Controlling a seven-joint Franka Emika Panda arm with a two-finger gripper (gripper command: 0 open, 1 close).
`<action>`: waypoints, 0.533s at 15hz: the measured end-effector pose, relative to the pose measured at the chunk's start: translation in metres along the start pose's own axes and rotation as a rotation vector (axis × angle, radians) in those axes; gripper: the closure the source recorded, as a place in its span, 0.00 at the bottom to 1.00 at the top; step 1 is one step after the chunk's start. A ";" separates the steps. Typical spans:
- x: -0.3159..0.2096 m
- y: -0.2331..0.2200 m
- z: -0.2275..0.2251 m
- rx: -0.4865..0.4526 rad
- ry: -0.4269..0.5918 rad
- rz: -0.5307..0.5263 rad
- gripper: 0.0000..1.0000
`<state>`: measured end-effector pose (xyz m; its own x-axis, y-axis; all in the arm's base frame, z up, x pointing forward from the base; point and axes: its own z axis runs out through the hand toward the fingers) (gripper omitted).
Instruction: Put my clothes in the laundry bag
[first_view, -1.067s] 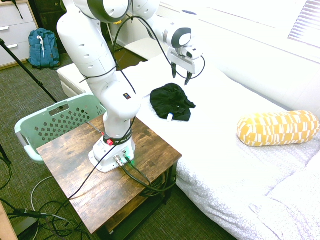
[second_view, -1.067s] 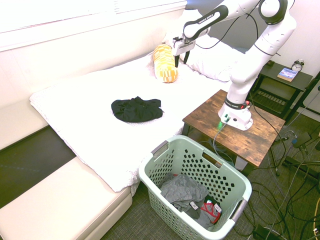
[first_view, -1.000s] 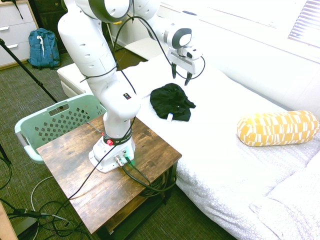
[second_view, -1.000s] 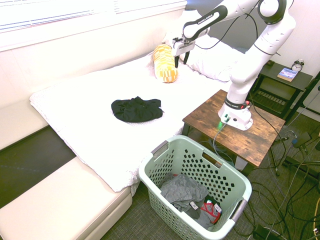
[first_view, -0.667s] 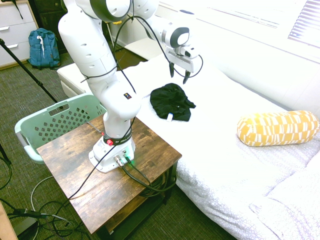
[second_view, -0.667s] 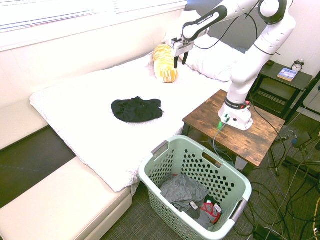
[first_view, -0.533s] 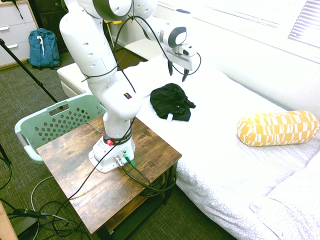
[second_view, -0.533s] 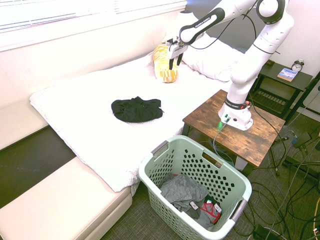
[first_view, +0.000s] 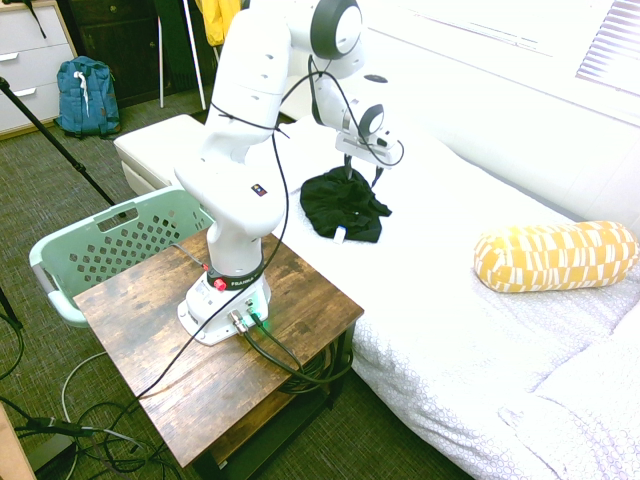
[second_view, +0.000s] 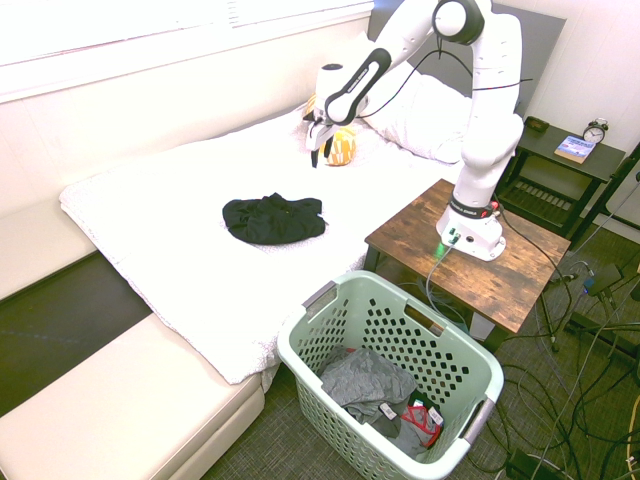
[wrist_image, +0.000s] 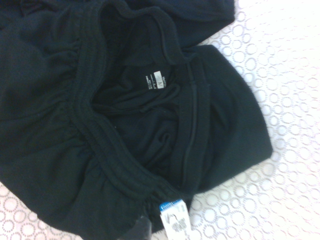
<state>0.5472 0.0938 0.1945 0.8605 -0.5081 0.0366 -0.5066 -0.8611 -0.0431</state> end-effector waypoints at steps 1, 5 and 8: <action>0.000 -0.011 0.028 0.001 -0.028 -0.025 0.00; 0.017 -0.034 0.135 0.005 -0.111 -0.074 0.00; 0.024 -0.037 0.216 0.019 -0.171 -0.106 0.00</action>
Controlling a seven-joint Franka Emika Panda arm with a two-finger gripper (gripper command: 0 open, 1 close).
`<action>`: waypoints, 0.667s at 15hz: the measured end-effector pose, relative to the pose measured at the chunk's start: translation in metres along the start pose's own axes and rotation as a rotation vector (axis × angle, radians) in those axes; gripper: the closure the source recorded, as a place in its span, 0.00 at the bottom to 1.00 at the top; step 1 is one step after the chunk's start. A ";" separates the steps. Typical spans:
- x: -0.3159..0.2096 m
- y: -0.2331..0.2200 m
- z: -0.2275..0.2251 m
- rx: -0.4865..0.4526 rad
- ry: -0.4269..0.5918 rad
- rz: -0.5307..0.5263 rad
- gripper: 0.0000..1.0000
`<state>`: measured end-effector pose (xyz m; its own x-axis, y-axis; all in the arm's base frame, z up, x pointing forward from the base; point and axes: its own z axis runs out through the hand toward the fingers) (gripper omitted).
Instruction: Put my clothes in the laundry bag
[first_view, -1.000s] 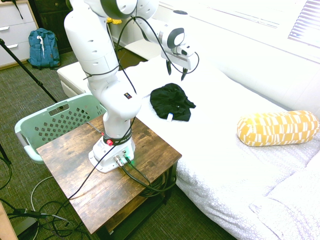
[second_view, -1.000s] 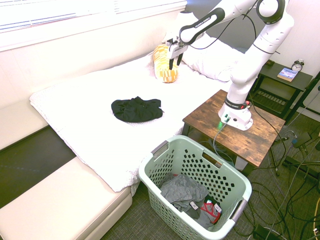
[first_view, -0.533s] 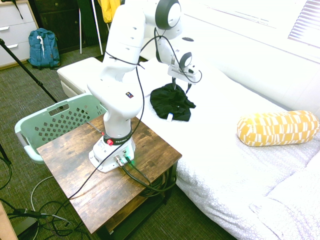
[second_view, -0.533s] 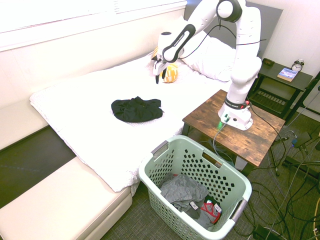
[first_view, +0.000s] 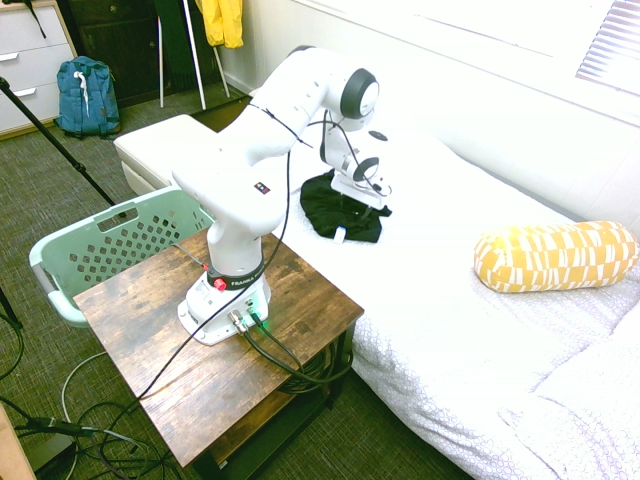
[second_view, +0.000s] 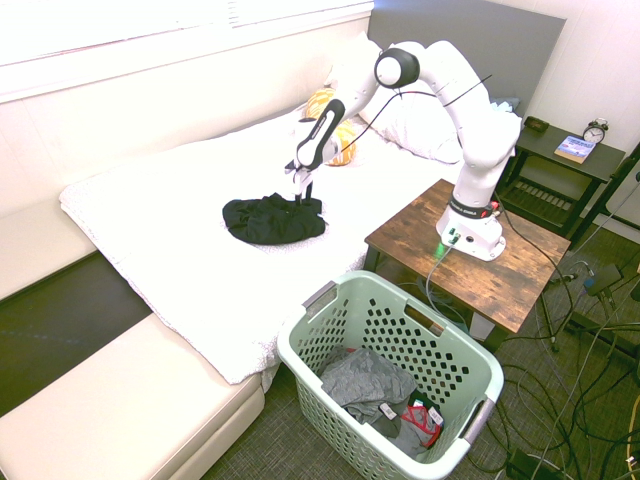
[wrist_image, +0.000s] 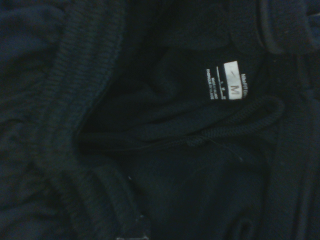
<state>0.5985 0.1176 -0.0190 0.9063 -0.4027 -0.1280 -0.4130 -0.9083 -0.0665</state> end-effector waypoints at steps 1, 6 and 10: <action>0.000 -0.005 0.025 0.007 -0.025 -0.008 0.00; 0.016 -0.029 0.042 -0.021 -0.082 -0.027 1.00; 0.018 -0.028 0.042 -0.017 -0.088 -0.014 1.00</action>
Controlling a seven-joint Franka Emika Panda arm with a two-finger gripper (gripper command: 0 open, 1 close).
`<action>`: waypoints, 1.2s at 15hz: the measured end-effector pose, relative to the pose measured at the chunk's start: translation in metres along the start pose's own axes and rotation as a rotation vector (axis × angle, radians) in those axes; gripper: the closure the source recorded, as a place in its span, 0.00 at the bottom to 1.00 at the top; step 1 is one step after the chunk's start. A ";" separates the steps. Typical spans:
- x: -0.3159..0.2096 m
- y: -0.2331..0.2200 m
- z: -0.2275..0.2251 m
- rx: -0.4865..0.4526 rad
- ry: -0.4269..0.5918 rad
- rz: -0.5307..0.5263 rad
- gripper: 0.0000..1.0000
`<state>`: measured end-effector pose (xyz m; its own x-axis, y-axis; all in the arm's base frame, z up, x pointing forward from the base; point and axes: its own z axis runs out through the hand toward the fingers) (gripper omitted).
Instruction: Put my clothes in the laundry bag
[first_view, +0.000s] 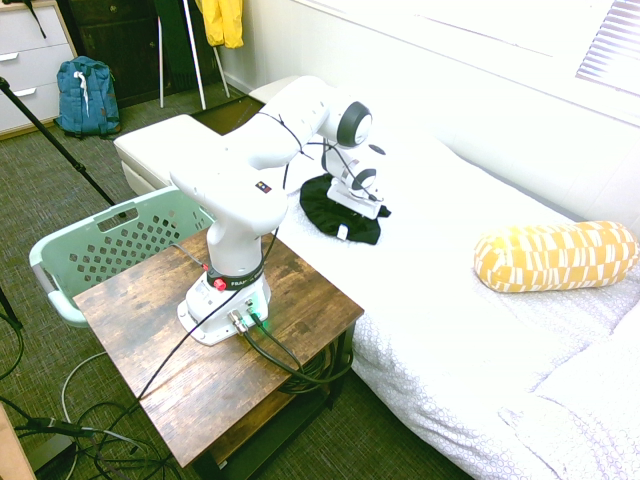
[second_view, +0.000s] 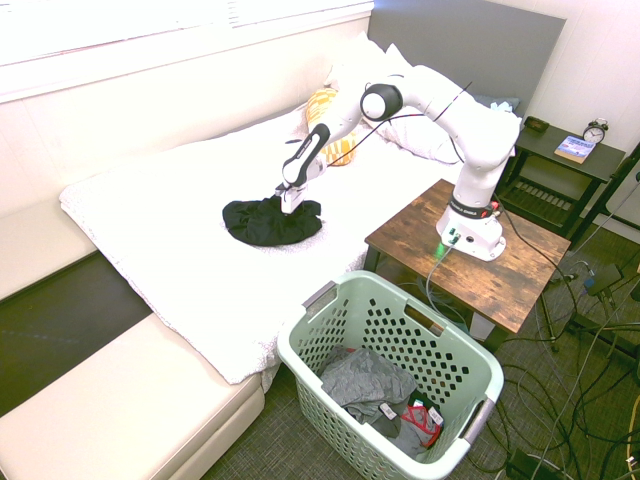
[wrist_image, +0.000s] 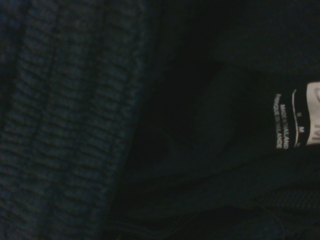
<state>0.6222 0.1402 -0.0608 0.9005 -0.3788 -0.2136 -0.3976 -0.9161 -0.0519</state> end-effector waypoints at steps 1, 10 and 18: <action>0.001 0.002 0.000 0.002 0.001 0.005 1.00; 0.004 0.004 -0.002 0.006 0.004 0.013 1.00; -0.020 -0.015 -0.005 0.010 0.010 -0.011 1.00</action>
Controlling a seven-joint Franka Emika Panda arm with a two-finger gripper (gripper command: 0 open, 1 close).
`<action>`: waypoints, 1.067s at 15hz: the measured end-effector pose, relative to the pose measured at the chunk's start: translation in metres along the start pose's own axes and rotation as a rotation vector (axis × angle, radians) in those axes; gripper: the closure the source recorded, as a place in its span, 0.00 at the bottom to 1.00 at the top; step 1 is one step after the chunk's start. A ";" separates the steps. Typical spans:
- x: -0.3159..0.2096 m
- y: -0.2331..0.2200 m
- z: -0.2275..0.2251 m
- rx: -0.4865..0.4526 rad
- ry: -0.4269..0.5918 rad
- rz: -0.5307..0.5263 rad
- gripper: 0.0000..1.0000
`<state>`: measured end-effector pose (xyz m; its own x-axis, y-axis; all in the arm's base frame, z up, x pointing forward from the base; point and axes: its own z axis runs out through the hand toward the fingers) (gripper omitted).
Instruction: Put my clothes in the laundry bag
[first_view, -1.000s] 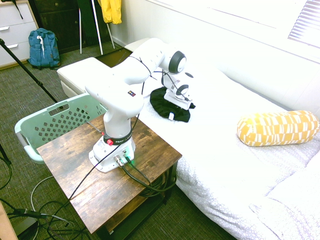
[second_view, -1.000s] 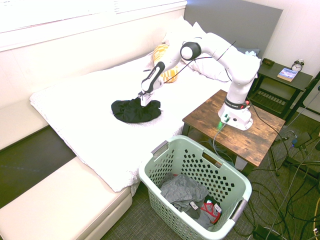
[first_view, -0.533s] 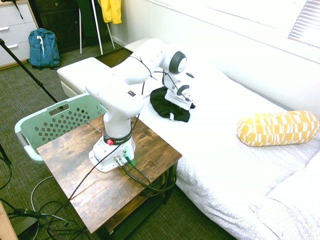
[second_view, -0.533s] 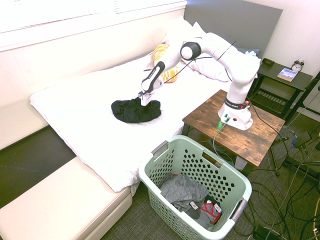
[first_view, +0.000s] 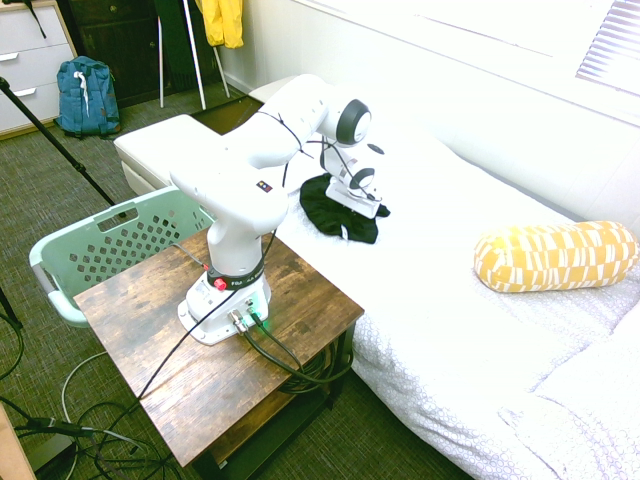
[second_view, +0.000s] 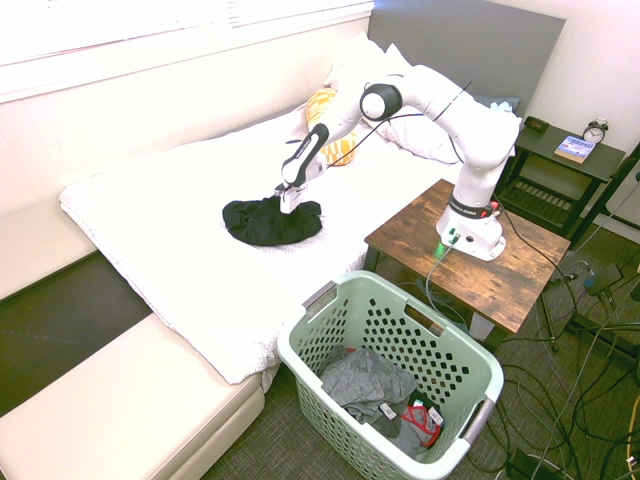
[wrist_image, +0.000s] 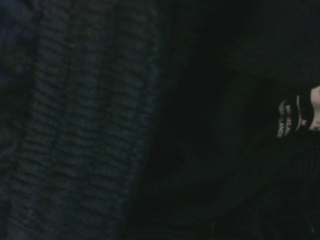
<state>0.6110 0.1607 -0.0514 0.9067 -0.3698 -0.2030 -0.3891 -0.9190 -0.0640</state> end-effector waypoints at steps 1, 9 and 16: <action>-0.016 -0.010 -0.003 -0.001 -0.005 -0.009 1.00; -0.159 -0.107 -0.124 -0.058 0.118 -0.077 1.00; -0.366 -0.172 -0.259 -0.100 0.240 -0.182 1.00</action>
<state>0.3883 0.4182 0.2866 0.9772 -0.2088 0.0397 -0.2097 -0.9775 0.0207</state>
